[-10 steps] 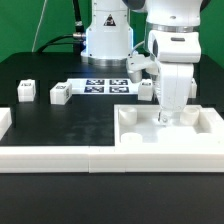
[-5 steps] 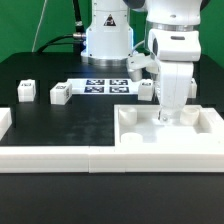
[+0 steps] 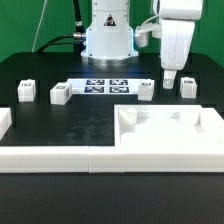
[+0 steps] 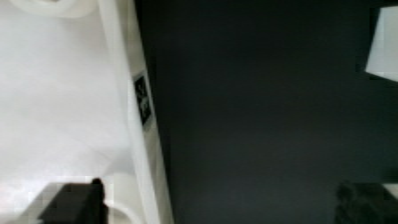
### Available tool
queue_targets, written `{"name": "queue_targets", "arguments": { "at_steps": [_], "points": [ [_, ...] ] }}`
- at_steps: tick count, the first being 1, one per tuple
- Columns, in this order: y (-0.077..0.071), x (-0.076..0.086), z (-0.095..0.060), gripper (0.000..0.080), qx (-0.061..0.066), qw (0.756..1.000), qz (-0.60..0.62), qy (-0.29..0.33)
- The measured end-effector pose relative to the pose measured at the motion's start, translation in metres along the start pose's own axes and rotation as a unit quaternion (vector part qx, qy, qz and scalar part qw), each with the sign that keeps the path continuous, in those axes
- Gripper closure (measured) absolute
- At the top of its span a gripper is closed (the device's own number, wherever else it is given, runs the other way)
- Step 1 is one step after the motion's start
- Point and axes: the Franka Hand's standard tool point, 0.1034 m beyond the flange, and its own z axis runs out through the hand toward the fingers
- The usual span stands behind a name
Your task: Assemble one leg
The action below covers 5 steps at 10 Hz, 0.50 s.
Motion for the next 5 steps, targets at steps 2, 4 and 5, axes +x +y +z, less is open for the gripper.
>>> {"name": "queue_targets", "arguments": {
  "at_steps": [2, 4, 5],
  "points": [
    [0.000, 0.000, 0.001, 0.0150, 0.001, 1.000, 0.008, 0.000],
    [-0.002, -0.002, 0.002, 0.0150, 0.003, 0.993, 0.120, 0.004],
    [-0.015, -0.013, 0.010, 0.0150, 0.018, 0.974, 0.226, 0.010]
  ]
}}
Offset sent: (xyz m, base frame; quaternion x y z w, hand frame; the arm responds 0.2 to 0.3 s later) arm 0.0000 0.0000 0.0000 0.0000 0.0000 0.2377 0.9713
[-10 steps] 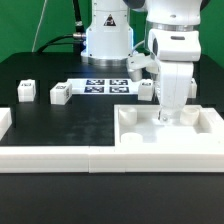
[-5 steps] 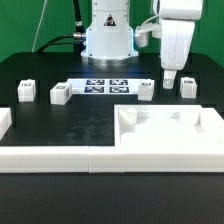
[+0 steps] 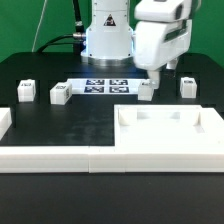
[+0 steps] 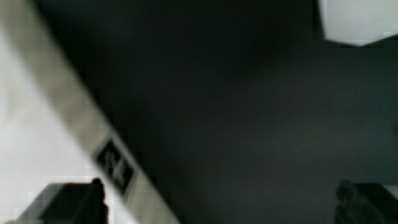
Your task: Assemble one leg
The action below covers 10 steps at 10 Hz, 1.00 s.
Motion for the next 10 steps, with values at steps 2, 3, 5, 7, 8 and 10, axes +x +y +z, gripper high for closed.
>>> {"name": "queue_targets", "arguments": {
  "at_steps": [2, 3, 5, 7, 8, 10],
  "points": [
    [-0.020, -0.002, 0.002, 0.0150, 0.008, 0.983, 0.182, 0.006],
    [-0.030, 0.004, 0.001, 0.0150, 0.013, 0.962, 0.273, 0.005],
    [-0.040, 0.013, 0.001, 0.0150, 0.019, 0.927, 0.375, 0.006],
    [-0.045, 0.020, 0.000, 0.0150, 0.028, 0.891, 0.454, 0.002],
    [-0.045, 0.020, 0.000, 0.0150, 0.030, 0.875, 0.483, 0.001],
    [-0.060, 0.026, 0.003, 0.0150, 0.029, 0.880, 0.475, 0.015]
  ]
}}
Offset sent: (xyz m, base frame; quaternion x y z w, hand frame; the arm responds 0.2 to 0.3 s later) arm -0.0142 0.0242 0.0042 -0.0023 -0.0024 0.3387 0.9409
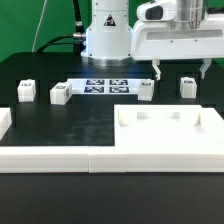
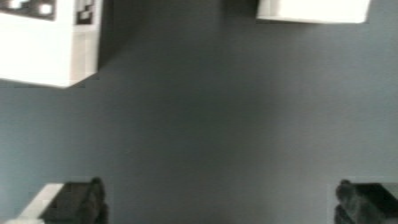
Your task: Assemble one leg
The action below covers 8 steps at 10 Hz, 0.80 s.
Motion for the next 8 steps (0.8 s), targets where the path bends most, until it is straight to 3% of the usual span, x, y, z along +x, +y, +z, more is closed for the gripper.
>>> {"name": "queue_targets", "arguments": {
  "at_steps": [1, 4, 6, 8],
  "points": [
    [-0.013, -0.012, 0.002, 0.0150, 0.001, 1.000, -0.013, -0.004],
    [-0.025, -0.031, 0.006, 0.0150, 0.000, 0.999, -0.025, -0.024],
    [-0.025, -0.031, 0.006, 0.0150, -0.001, 0.999, -0.029, -0.029],
    [-0.013, -0.031, 0.015, 0.0150, -0.013, 0.992, -0.035, -0.119]
  ]
}}
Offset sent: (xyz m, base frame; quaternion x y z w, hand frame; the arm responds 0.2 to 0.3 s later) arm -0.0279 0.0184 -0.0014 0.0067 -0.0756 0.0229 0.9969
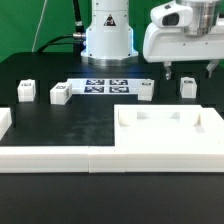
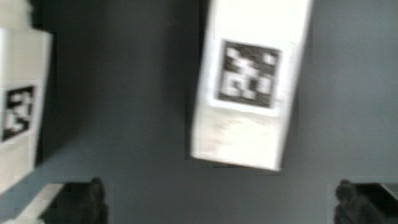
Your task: Assemble one leg
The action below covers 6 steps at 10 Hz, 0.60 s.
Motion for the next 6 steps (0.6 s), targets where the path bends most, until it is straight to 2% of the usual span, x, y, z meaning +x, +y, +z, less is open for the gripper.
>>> {"name": "queue_targets", "arguments": {
  "at_steps": [2, 3, 4, 5, 6],
  "points": [
    [-0.004, 0.001, -0.003, 0.0150, -0.007, 0.998, -0.003, -0.060],
    [-0.002, -0.004, -0.006, 0.0150, -0.011, 0.994, -0.001, -0.112],
    [-0.003, -0.002, -0.008, 0.0150, -0.012, 0.987, 0.005, -0.159],
    [-0.005, 0.005, -0.008, 0.0150, -0.012, 0.984, 0.005, -0.176],
    [-0.004, -0.003, -0.010, 0.0150, -0.017, 0.974, 0.005, -0.224]
  ]
}}
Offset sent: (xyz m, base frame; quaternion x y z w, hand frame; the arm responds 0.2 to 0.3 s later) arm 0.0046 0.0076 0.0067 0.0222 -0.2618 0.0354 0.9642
